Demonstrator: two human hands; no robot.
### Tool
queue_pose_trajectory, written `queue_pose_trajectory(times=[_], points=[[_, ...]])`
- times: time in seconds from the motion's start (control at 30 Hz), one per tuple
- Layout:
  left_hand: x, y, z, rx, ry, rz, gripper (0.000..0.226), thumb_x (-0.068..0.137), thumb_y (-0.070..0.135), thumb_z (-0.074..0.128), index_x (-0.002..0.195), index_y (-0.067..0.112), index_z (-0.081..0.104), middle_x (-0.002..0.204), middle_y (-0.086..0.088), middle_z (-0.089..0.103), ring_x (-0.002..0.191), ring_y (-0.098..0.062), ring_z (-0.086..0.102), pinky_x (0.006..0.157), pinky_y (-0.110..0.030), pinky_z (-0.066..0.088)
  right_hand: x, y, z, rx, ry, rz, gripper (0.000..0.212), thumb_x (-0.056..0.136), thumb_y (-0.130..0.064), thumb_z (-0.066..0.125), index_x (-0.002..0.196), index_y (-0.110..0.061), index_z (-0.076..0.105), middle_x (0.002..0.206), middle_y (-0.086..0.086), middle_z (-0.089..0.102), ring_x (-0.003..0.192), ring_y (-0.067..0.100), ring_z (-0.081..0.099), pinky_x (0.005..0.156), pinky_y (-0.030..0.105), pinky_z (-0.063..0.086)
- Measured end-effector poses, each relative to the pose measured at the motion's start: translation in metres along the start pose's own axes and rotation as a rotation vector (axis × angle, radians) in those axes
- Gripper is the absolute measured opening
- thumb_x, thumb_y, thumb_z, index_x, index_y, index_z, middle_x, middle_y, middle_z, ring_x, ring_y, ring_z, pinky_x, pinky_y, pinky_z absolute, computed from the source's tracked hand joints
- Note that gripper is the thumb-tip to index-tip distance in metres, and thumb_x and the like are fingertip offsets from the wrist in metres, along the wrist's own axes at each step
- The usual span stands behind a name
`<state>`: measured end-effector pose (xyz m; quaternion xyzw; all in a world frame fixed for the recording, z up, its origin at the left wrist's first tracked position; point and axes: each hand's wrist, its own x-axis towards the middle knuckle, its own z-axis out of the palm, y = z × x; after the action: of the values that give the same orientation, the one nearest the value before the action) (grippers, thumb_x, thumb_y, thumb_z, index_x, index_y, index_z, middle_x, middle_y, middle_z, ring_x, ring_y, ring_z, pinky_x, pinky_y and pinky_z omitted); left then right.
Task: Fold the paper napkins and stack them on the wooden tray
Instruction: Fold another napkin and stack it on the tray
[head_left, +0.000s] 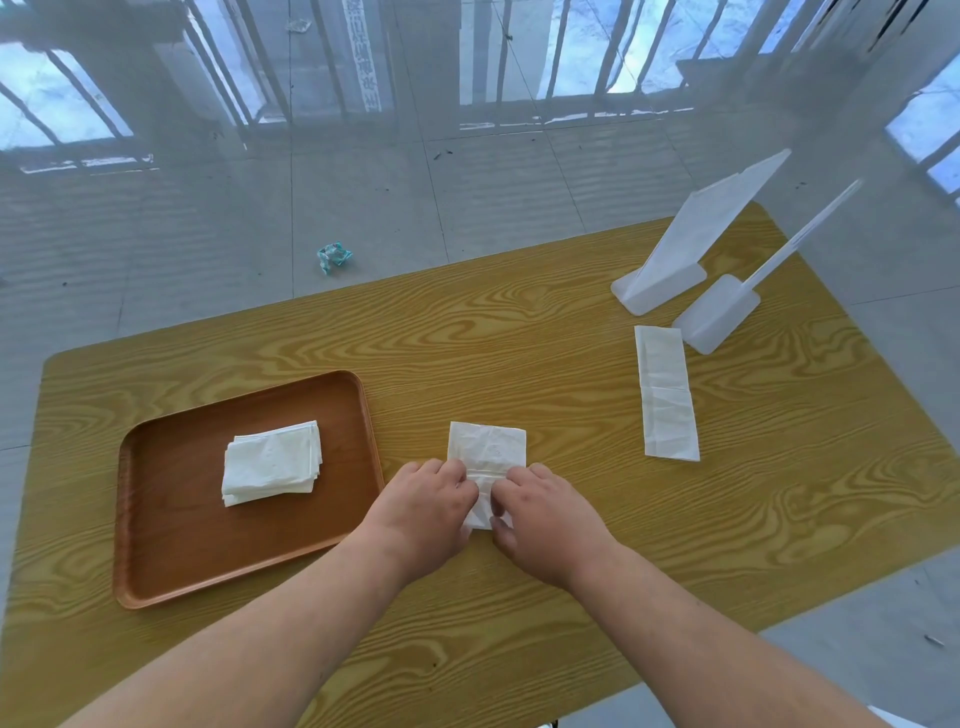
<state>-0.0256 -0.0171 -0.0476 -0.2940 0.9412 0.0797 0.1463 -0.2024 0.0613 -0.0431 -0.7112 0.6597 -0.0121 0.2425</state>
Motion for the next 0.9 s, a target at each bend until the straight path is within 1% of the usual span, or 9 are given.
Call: queue_pose_trajectory(times=[0.13,0.27,0.4,0.5,0.6,0.7,0.77,0.8,0.9], points=[[0.001,0.001,-0.003,0.028,0.002,0.001,0.029,0.100,0.034,0.041,0.114,0.019,0.062,0.116,-0.002,0.059,0.099,-0.023,0.058,0.089,-0.039,0.047,-0.005,0.006,0.000,-0.074,-0.072,-0.031,0.045,0.087,-0.049,0.061,0.125,-0.025,0.056,0.117,-0.004,0.054,0.108,0.019,0.048,0.098,0.035,0.044],[0.000,0.000,-0.003,-0.095,0.044,-0.056,0.030,0.098,0.042,0.039,0.105,0.023,0.061,0.111,0.004,0.061,0.101,-0.021,0.057,0.091,-0.038,0.046,-0.006,0.007,0.002,-0.126,-0.024,-0.012,0.018,0.096,-0.028,0.051,0.110,-0.021,0.060,0.112,0.000,0.056,0.104,0.023,0.049,0.094,0.039,0.047],[-0.007,-0.007,-0.002,-0.197,0.011,-0.040,0.056,0.083,0.071,0.045,0.120,0.030,0.054,0.118,0.011,0.056,0.108,-0.017,0.052,0.097,-0.038,0.043,-0.003,0.007,-0.004,0.029,0.007,0.038,0.019,0.097,-0.027,0.047,0.106,-0.022,0.064,0.104,-0.004,0.059,0.099,0.018,0.049,0.092,0.035,0.045],[-0.008,-0.012,-0.003,-0.198,-0.017,-0.043,0.047,0.087,0.062,0.053,0.124,0.032,0.053,0.123,0.012,0.057,0.113,-0.015,0.052,0.100,-0.037,0.042,-0.002,0.006,-0.012,0.166,-0.002,0.089,0.016,0.094,-0.030,0.048,0.101,-0.023,0.060,0.100,-0.006,0.063,0.097,0.018,0.053,0.088,0.036,0.048],[-0.003,-0.014,-0.012,-0.282,0.036,-0.117,0.022,0.094,0.047,0.049,0.102,0.031,0.061,0.098,0.010,0.065,0.096,-0.017,0.060,0.086,-0.037,0.047,-0.002,0.008,-0.019,0.223,0.014,0.117,0.019,0.092,-0.042,0.051,0.101,-0.027,0.057,0.099,-0.009,0.062,0.097,0.016,0.054,0.087,0.034,0.048],[0.000,-0.015,-0.018,-0.487,0.094,-0.245,0.016,0.094,0.046,0.052,0.089,0.032,0.059,0.079,0.013,0.060,0.077,-0.015,0.058,0.066,-0.034,0.046,0.002,0.012,-0.023,0.241,0.020,0.160,0.023,0.091,-0.045,0.056,0.107,-0.028,0.057,0.103,-0.010,0.062,0.103,0.015,0.055,0.089,0.032,0.048],[0.001,-0.015,-0.019,-0.554,0.162,-0.312,0.014,0.094,0.046,0.054,0.093,0.034,0.059,0.085,0.016,0.063,0.082,-0.014,0.060,0.065,-0.030,0.046,0.005,0.014,-0.022,0.280,0.077,0.207,0.021,0.094,-0.036,0.058,0.113,-0.026,0.059,0.106,-0.009,0.062,0.107,0.017,0.057,0.092,0.034,0.049],[0.001,-0.015,-0.018,-0.552,0.210,-0.343,0.018,0.094,0.047,0.056,0.103,0.032,0.060,0.096,0.014,0.064,0.092,-0.015,0.061,0.071,-0.031,0.049,0.006,0.014,-0.022,0.295,0.128,0.239,0.028,0.096,-0.035,0.058,0.121,-0.025,0.058,0.111,-0.007,0.062,0.110,0.016,0.057,0.096,0.034,0.049],[0.001,-0.016,-0.014,-0.415,0.295,-0.413,0.050,0.090,0.048,0.063,0.130,0.019,0.051,0.124,-0.001,0.057,0.112,-0.024,0.055,0.090,-0.042,0.050,0.007,0.015,-0.019,0.296,0.300,0.329,0.049,0.095,-0.034,0.060,0.141,-0.018,0.051,0.130,-0.001,0.059,0.124,0.019,0.051,0.105,0.035,0.045]])
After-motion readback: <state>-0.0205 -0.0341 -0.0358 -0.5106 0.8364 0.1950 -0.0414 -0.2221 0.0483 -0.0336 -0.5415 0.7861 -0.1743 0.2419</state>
